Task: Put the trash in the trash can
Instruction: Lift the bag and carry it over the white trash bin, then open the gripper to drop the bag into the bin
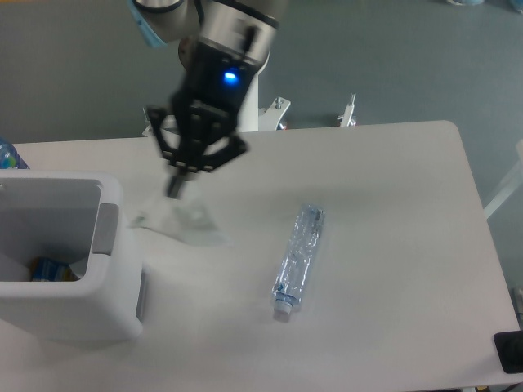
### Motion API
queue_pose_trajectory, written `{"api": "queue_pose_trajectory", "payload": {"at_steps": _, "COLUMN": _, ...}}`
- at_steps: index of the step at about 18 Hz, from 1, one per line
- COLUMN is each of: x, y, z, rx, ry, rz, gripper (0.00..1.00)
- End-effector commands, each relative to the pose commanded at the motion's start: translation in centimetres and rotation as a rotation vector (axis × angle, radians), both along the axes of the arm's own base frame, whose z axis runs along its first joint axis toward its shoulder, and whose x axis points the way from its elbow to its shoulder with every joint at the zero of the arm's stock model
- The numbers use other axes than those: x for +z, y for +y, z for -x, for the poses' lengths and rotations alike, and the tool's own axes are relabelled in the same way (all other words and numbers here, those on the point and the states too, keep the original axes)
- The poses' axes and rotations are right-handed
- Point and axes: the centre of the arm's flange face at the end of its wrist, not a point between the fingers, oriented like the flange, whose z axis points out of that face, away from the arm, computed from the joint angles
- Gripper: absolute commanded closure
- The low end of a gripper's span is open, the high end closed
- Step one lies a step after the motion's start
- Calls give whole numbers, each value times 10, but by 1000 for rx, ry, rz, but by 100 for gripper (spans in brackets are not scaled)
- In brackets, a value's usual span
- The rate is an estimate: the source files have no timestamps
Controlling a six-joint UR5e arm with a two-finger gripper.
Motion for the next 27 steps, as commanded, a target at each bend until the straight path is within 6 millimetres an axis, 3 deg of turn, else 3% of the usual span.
{"api": "queue_pose_trajectory", "payload": {"at_steps": 5, "x": -32, "y": 41, "z": -52, "rx": -122, "ry": -37, "rz": 46, "gripper": 100}}
{"api": "queue_pose_trajectory", "payload": {"at_steps": 7, "x": -41, "y": 52, "z": -61, "rx": -146, "ry": -44, "rz": 57, "gripper": 100}}
{"api": "queue_pose_trajectory", "payload": {"at_steps": 9, "x": -51, "y": 64, "z": -69, "rx": -176, "ry": -50, "rz": 67, "gripper": 77}}
{"api": "queue_pose_trajectory", "payload": {"at_steps": 10, "x": -52, "y": 67, "z": -75, "rx": -187, "ry": -44, "rz": 65, "gripper": 59}}
{"api": "queue_pose_trajectory", "payload": {"at_steps": 11, "x": -52, "y": 67, "z": -76, "rx": -189, "ry": -42, "rz": 62, "gripper": 4}}
{"api": "queue_pose_trajectory", "payload": {"at_steps": 12, "x": -52, "y": 66, "z": -76, "rx": -189, "ry": -42, "rz": 62, "gripper": 0}}
{"api": "queue_pose_trajectory", "payload": {"at_steps": 21, "x": -35, "y": 72, "z": -68, "rx": -177, "ry": 3, "rz": 29, "gripper": 0}}
{"api": "queue_pose_trajectory", "payload": {"at_steps": 22, "x": -26, "y": 72, "z": -60, "rx": -160, "ry": 34, "rz": 6, "gripper": 0}}
{"api": "queue_pose_trajectory", "payload": {"at_steps": 24, "x": -26, "y": 71, "z": -18, "rx": -81, "ry": 74, "rz": 8, "gripper": 0}}
{"api": "queue_pose_trajectory", "payload": {"at_steps": 27, "x": -23, "y": 62, "z": 18, "rx": -3, "ry": 97, "rz": 25, "gripper": 0}}
